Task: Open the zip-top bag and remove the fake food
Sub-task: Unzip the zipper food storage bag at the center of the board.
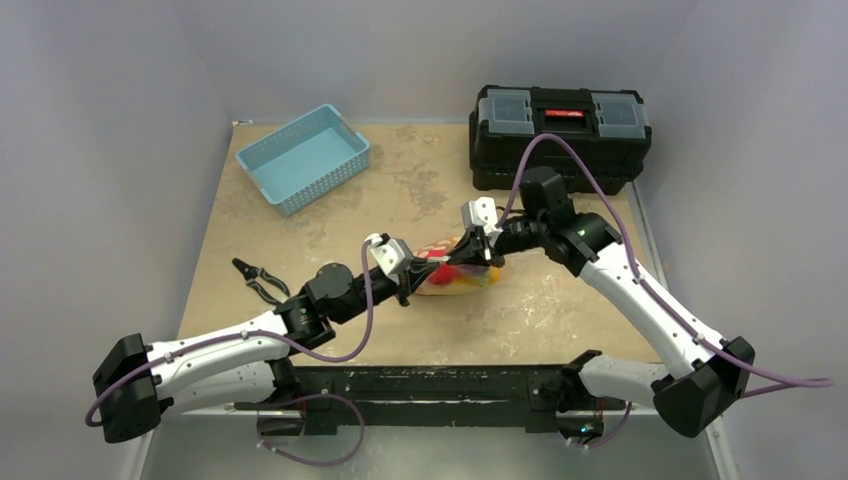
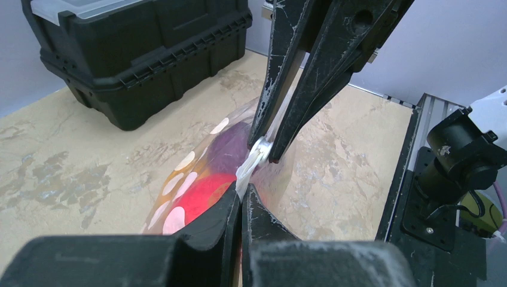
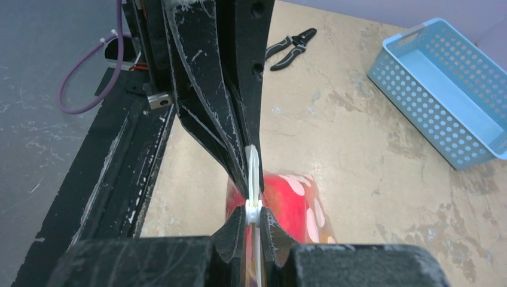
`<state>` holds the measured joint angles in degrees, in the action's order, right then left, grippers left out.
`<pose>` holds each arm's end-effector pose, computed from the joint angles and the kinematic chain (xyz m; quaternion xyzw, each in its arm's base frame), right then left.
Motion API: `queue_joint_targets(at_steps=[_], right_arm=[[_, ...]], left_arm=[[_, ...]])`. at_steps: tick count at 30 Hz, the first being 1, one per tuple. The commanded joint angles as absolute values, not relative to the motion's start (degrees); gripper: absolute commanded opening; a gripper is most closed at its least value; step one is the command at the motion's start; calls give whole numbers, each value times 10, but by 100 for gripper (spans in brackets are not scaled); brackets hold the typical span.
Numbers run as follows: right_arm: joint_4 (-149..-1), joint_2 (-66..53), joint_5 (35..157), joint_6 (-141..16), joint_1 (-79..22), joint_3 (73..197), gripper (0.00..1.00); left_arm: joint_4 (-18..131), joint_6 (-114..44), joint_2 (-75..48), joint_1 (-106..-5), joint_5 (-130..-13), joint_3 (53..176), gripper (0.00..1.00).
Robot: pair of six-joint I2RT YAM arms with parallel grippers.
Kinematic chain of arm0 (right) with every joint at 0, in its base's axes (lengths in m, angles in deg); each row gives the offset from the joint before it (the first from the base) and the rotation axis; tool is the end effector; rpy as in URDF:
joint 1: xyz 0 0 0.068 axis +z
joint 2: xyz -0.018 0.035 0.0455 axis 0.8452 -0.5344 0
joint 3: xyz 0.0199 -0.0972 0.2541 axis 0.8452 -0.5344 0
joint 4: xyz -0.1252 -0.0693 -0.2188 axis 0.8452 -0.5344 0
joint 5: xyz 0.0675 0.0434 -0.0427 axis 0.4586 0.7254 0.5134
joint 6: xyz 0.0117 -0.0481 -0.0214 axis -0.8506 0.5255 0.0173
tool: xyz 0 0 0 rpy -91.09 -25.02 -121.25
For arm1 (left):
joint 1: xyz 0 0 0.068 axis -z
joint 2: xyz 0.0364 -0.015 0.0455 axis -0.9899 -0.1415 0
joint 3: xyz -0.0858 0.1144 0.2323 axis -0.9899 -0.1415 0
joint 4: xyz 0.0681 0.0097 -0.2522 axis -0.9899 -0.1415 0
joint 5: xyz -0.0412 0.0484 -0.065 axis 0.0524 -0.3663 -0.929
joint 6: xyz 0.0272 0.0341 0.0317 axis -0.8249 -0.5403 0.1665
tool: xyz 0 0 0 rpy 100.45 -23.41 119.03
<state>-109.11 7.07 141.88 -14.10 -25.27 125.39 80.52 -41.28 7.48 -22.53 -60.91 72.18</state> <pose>0.1884 0.1534 0.3562 -0.6430 0.5122 0.3626 0.4390 0.1150 -0.1911 0.2859 0.3022 0.6262 -0.3725 0.6146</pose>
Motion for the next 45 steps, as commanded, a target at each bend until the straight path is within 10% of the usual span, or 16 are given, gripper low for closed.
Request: queue_joint_targets(at_steps=[1, 45], right_arm=[[-1084, 90, 1401, -155, -270, 1247, 0], [-1097, 147, 1418, -136, -391, 1216, 0]], left_arm=[[851, -406, 96, -232, -599, 720, 0], [835, -395, 145, -249, -580, 688, 0]])
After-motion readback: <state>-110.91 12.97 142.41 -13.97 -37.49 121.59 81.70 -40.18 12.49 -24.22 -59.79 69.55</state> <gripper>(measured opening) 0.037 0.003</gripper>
